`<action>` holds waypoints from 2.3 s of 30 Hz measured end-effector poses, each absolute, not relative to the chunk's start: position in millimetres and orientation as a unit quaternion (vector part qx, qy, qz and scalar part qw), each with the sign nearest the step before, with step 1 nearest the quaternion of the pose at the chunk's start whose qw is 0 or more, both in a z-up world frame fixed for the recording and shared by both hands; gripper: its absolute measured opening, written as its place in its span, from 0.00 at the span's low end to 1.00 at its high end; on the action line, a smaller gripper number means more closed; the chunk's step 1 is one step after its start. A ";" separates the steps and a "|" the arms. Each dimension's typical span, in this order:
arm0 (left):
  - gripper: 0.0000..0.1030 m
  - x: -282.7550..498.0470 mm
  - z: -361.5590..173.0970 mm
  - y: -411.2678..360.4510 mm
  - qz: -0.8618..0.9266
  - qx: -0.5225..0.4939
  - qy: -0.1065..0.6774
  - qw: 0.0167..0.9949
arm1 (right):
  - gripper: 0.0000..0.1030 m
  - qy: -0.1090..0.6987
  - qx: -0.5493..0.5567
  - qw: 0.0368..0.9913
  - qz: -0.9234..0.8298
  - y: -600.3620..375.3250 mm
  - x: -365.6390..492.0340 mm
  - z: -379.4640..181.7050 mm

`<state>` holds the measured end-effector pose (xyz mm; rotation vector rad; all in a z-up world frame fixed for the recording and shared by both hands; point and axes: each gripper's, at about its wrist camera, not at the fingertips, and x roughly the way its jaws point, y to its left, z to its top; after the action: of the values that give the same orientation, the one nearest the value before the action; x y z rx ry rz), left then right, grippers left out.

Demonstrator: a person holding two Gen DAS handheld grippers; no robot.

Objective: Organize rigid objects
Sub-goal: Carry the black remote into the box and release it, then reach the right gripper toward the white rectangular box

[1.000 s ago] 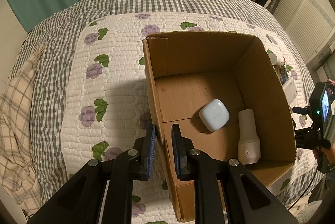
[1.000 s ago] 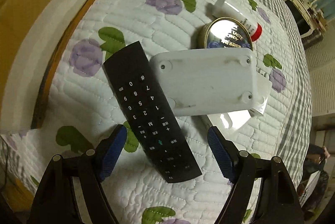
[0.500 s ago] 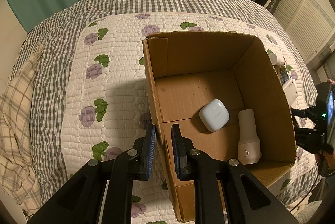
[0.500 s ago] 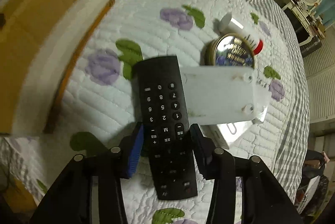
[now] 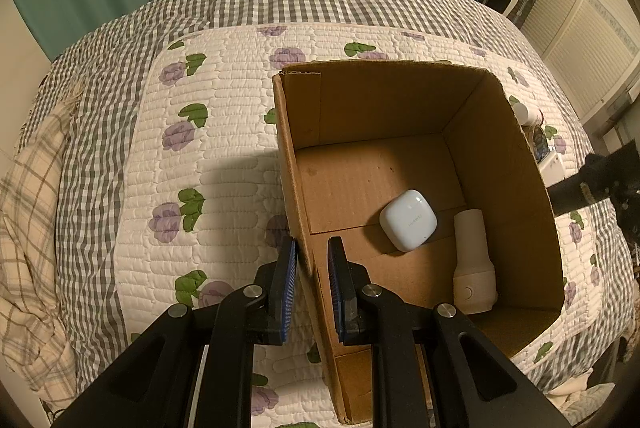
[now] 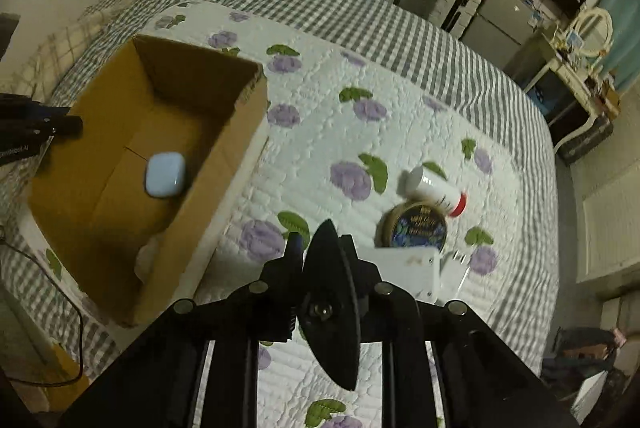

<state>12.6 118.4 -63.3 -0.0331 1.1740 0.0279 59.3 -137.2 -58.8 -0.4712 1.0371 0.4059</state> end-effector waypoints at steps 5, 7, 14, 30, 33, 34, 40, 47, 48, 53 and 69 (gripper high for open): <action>0.15 12.5 -64.4 118.5 0.009 -0.018 0.555 0.832 | 0.17 0.474 -0.220 0.828 0.204 -123.7 61.8 -35.4; 0.15 12.6 -64.6 119.1 0.008 -0.020 0.555 0.832 | 0.17 0.462 -0.222 0.832 0.214 -113.5 61.5 -16.9; 0.15 12.6 -64.2 120.6 0.007 -0.023 0.554 0.832 | 0.17 0.435 -0.226 0.825 0.281 -47.7 59.2 32.1; 0.15 13.1 -67.3 123.7 0.004 -0.025 0.554 0.832 | 0.17 0.545 -0.227 0.741 0.320 2.2 51.8 -74.3; 0.15 13.0 -67.2 122.9 0.004 -0.027 0.554 0.832 | 0.17 0.540 -0.228 0.748 0.313 4.7 55.7 -76.2; 0.15 13.1 -67.3 123.0 0.004 -0.027 0.554 0.832 | 0.17 0.539 -0.224 0.749 0.311 4.7 57.6 -76.3; 0.15 13.2 -67.0 123.2 0.003 -0.026 0.554 0.832 | 0.51 0.533 -0.193 0.775 0.280 -2.4 72.0 -73.4; 0.15 13.0 -67.3 123.5 0.006 -0.025 0.555 0.832 | 0.60 0.488 -0.184 0.804 0.286 -19.6 63.5 -40.9; 0.15 12.7 -66.7 123.7 0.006 -0.025 0.553 0.833 | 0.63 0.482 -0.180 0.809 0.285 -26.0 63.1 -34.8; 0.15 12.1 -65.1 123.2 0.006 -0.025 0.553 0.833 | 0.80 0.445 -0.173 0.843 0.247 -69.0 70.1 -9.1; 0.15 11.4 -62.5 119.5 0.013 -0.020 0.553 0.833 | 0.82 0.563 -0.104 0.817 0.069 -234.5 125.8 -110.2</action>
<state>11.4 119.5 -62.5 -0.0415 1.1716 0.0281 125.8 -234.5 -110.2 -0.2208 1.2010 0.1461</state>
